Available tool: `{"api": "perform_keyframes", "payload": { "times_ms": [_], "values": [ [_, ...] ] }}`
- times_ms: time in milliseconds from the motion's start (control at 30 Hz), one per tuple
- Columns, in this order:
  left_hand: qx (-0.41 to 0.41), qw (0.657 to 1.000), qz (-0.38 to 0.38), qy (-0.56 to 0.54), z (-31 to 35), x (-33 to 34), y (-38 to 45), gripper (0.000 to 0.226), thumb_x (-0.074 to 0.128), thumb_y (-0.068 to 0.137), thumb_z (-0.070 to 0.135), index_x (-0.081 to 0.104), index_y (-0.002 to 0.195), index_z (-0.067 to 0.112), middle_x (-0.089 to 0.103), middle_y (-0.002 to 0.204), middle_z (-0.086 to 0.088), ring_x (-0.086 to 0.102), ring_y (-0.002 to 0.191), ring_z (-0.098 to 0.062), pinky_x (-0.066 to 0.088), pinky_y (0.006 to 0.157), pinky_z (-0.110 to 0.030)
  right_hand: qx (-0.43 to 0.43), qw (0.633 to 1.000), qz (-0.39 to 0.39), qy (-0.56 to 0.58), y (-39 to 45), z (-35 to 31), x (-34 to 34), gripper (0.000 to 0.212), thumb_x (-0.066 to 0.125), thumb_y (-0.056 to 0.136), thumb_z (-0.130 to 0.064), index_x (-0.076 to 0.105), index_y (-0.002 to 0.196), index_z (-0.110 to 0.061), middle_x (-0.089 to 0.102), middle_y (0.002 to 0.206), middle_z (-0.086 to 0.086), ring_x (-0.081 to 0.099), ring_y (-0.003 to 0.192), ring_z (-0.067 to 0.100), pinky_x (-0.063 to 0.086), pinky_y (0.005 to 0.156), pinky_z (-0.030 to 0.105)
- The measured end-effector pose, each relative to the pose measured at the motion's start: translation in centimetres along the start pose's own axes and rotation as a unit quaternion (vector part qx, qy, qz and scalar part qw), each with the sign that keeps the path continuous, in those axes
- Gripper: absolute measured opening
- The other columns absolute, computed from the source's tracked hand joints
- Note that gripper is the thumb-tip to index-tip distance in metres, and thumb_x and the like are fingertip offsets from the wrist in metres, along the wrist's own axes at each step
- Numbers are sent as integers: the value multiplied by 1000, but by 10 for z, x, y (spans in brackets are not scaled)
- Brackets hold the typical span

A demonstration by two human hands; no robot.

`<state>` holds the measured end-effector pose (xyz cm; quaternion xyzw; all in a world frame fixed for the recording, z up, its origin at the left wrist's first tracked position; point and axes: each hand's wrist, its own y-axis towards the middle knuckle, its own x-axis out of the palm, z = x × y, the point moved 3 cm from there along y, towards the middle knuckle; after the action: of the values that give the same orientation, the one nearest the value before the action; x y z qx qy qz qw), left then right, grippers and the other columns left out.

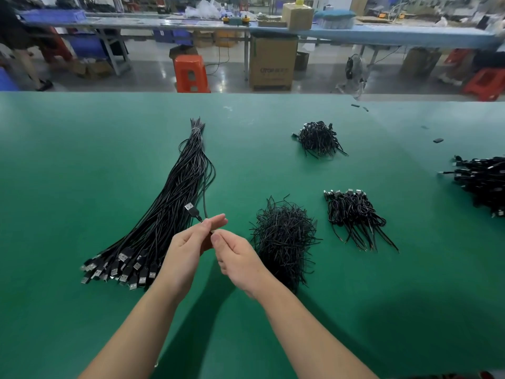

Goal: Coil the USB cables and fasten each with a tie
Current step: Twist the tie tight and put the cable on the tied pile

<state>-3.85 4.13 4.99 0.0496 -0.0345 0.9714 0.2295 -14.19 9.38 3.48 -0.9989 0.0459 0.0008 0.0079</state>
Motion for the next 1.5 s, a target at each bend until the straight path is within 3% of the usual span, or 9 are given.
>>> {"api": "perform_keyframes", "payload": {
  "times_ms": [467, 633, 767, 900, 1000, 1167, 1267, 1400, 1500],
  "values": [
    [-103, 981, -119, -114, 13, 4, 4, 52, 28, 100, 26, 75, 113, 8, 68, 124, -20, 62, 122, -28, 47, 99, -34, 47, 994, -30, 99, -12, -18, 1, 34, 40, 109, -22, 50, 77, -17, 27, 54, -11, 20, 46, 5, 18, 44, 18],
    [-31, 981, -52, -184, 30, -1, 13, 53, 23, 104, 24, 64, 121, -4, 67, 123, -23, 61, 123, -31, 44, 105, -41, 92, 975, -94, 177, -16, -13, 10, 38, 41, 108, -32, 55, 76, -18, 23, 52, -8, 17, 47, 9, 16, 46, 22],
    [-17, 934, -74, -350, 57, -17, 16, 50, 35, 99, 29, 77, 88, 5, 73, 87, -11, 72, 71, -20, 60, 65, -29, 141, 930, -128, 315, -21, -2, 15, 38, 43, 106, -35, 49, 72, -20, 23, 55, -8, 20, 46, 8, 20, 44, 20],
    [-135, 892, -328, -279, 67, -18, -2, 50, 30, 99, 25, 68, 87, -6, 64, 65, -19, 38, 32, -17, 42, 39, -19, 163, 894, -152, 390, -19, 0, 10, 40, 43, 105, -33, 52, 68, -21, 24, 51, -10, 18, 44, 8, 20, 42, 19],
    [-194, 897, -396, 0, 53, -23, -12, 54, 35, 95, 32, 70, 96, -9, 71, 82, -28, 64, 46, -25, 47, 43, -23, 175, 911, -125, 351, -15, 0, -3, 41, 44, 103, -36, 54, 66, -24, 26, 50, -13, 19, 41, 6, 21, 39, 18],
    [-216, 889, -288, 284, 30, -22, -19, 33, 46, 105, 27, 74, 103, 9, 76, 102, -4, 71, 98, -20, 54, 93, -32, 165, 922, -106, 333, -10, -4, -19, 38, 46, 104, -35, 52, 70, -20, 22, 53, -9, 17, 43, 7, 18, 41, 20],
    [-103, 875, -191, 433, 26, -17, -13, 38, 46, 105, 34, 63, 76, 16, 52, 69, 11, 45, 64, -12, 40, 63, -28, 152, 921, -112, 341, -11, -9, -11, 37, 44, 105, -34, 53, 73, -19, 21, 53, -8, 17, 43, 7, 20, 40, 19],
    [-63, 975, -94, 193, 20, -5, -9, 35, 40, 107, 24, 70, 110, 7, 71, 103, 7, 65, 95, -8, 45, 89, -27, 128, 922, -103, 350, -14, -13, -4, 37, 40, 107, -37, 49, 75, -20, 22, 52, -8, 16, 41, 6, 17, 39, 19],
    [-74, 993, -94, 3, 13, 6, -13, 37, 39, 104, 25, 62, 128, 7, 69, 126, -6, 61, 123, -13, 41, 106, -31, 111, 916, -98, 372, -17, -16, 1, 36, 41, 104, -40, 48, 75, -20, 23, 51, -8, 17, 40, 5, 16, 39, 18]
  ]
}}
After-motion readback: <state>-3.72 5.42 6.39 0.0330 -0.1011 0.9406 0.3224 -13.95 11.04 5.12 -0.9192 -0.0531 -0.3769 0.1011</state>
